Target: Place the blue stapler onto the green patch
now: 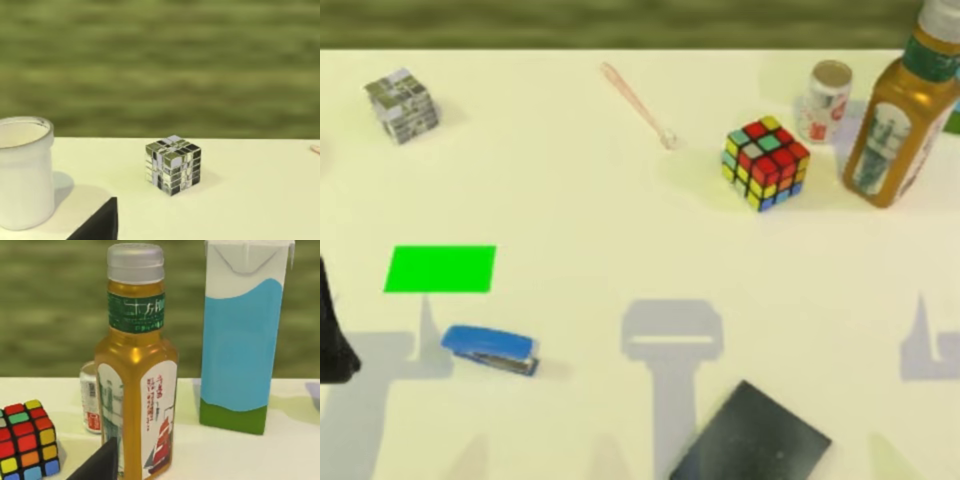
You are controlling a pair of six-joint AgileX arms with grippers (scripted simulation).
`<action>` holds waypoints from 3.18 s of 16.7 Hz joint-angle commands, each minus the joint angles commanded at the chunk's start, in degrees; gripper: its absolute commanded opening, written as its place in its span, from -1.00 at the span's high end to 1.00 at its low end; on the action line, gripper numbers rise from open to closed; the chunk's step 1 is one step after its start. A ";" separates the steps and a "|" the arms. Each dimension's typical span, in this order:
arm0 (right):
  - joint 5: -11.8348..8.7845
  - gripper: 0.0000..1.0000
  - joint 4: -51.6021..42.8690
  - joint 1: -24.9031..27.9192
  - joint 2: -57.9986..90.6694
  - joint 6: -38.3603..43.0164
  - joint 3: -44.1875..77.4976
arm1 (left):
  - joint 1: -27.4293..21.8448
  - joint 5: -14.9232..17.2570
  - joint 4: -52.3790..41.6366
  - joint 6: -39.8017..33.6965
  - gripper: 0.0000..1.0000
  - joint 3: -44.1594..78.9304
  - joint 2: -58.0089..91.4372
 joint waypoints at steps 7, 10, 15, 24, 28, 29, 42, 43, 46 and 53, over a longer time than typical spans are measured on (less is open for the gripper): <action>0.00 -1.00 0.00 0.00 0.00 0.00 0.00 | -2.22 0.02 -6.14 8.61 -1.00 7.77 9.10; 0.00 -1.00 0.00 0.00 0.00 0.00 0.00 | -4.84 -0.04 -13.72 19.35 -1.00 17.00 21.88; 0.00 -1.00 0.00 0.00 0.00 0.00 0.00 | -10.42 0.02 -29.63 41.55 -1.00 35.29 50.77; 0.00 -1.00 0.00 0.00 0.00 0.00 0.00 | -19.65 0.54 -54.16 76.03 -1.00 64.20 92.73; 0.00 -1.00 0.00 0.00 0.00 0.00 0.00 | -21.55 0.68 -58.79 83.05 -1.00 70.45 100.83; 0.00 -1.00 0.00 0.00 0.00 0.00 0.00 | -21.71 0.69 -59.16 83.65 -1.00 70.98 101.49; 0.00 -1.00 0.00 0.00 0.00 0.00 0.00 | -21.73 0.73 -42.80 83.78 -1.00 62.69 108.87; 0.00 -1.00 0.00 0.00 0.00 0.00 0.00 | -21.77 0.73 -40.47 83.79 -1.00 61.40 110.04; 0.00 -1.00 0.00 0.00 0.00 0.00 0.00 | -21.82 0.74 -37.09 83.85 -1.00 59.37 112.04; 0.00 -1.00 0.00 0.00 0.00 0.00 0.00 | -21.82 0.74 -37.05 83.85 -0.40 59.35 112.06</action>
